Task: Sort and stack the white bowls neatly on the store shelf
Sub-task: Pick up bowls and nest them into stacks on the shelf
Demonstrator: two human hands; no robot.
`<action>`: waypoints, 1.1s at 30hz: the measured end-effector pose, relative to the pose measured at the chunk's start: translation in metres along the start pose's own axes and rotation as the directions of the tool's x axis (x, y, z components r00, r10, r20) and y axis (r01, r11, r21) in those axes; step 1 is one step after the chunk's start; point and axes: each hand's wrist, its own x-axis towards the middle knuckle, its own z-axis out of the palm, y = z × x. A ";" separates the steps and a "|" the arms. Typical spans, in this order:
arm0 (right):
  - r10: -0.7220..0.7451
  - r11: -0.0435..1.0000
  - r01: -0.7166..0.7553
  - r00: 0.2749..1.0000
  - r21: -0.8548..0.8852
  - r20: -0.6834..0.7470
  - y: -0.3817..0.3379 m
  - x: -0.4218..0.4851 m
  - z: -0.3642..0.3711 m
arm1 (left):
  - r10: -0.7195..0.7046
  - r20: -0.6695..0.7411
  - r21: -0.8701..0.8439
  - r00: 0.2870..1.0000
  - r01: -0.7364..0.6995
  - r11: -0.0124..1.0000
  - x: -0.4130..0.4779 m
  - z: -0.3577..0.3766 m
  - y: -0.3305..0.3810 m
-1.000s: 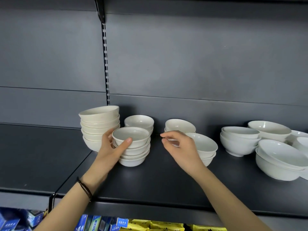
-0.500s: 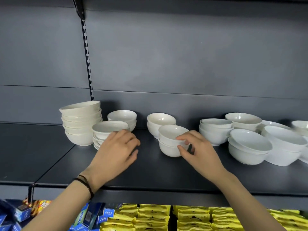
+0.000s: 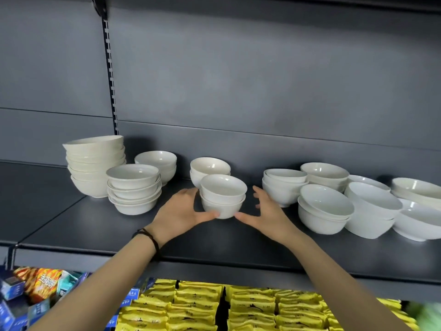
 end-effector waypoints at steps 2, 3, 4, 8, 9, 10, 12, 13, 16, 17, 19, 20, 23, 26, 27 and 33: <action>0.017 0.991 -0.022 0.999 0.130 0.038 -0.002 0.010 0.003 | -0.051 0.076 -0.291 0.996 0.071 0.954 0.006 0.003 -0.002; 0.008 0.980 -0.020 0.998 0.196 0.062 -0.003 0.014 0.004 | -0.068 0.106 -0.405 0.992 0.106 0.908 0.009 0.005 0.000; -0.008 0.964 -0.014 0.996 0.264 0.084 -0.004 0.018 0.005 | -0.069 0.122 -0.500 0.990 0.121 0.858 0.012 0.007 0.001; -0.037 0.923 0.000 0.995 0.386 0.088 -0.001 0.029 0.007 | -0.033 0.117 -0.673 0.993 0.104 0.733 0.021 0.014 0.005; -0.037 0.920 0.003 0.996 0.391 0.081 0.001 0.031 0.007 | -0.040 0.113 -0.687 0.993 0.107 0.719 0.023 0.015 0.005; -0.042 0.919 0.008 0.996 0.395 0.078 0.002 0.032 0.008 | -0.058 0.113 -0.692 0.992 0.120 0.712 0.024 0.016 0.005; -0.061 0.908 0.017 0.994 0.419 0.090 0.001 0.033 0.010 | -0.095 0.101 -0.686 0.990 0.138 0.714 0.023 0.015 0.003; -0.073 0.897 0.020 0.992 0.443 0.104 0.000 0.033 0.010 | -0.111 0.091 -0.675 0.990 0.143 0.723 0.022 0.014 0.001; -0.098 0.860 0.000 0.981 0.510 0.165 -0.005 0.032 0.013 | -0.136 0.051 -0.670 0.989 0.135 0.730 0.018 0.004 -0.011; -0.103 0.850 -0.016 0.975 0.526 0.197 -0.007 0.032 0.013 | -0.144 0.039 -0.671 0.989 0.133 0.729 0.016 0.000 -0.016; -0.108 0.846 -0.024 0.970 0.532 0.216 -0.012 0.038 0.012 | -0.156 0.026 -0.664 0.987 0.133 0.736 0.010 -0.007 -0.026; -0.100 0.849 -0.011 0.979 0.528 0.180 -0.014 0.045 0.011 | -0.166 0.016 -0.657 0.986 0.136 0.741 0.008 -0.010 -0.029; -0.032 0.869 0.042 0.999 0.494 -0.029 -0.019 0.072 0.012 | -0.198 -0.007 -0.669 0.980 0.142 0.729 0.004 -0.011 -0.035; -0.010 0.910 0.053 0.994 0.411 -0.106 -0.016 0.099 0.022 | -0.200 -0.032 -0.688 0.979 0.124 0.715 0.002 -0.006 -0.032; -0.009 0.925 0.045 0.995 0.378 -0.098 -0.016 0.105 0.027 | -0.199 -0.041 -0.694 0.979 0.115 0.711 0.002 -0.005 -0.032; -0.017 0.950 0.058 0.991 0.305 -0.135 -0.013 0.125 0.044 | -0.197 -0.047 -0.707 0.979 0.107 0.699 0.003 -0.005 -0.032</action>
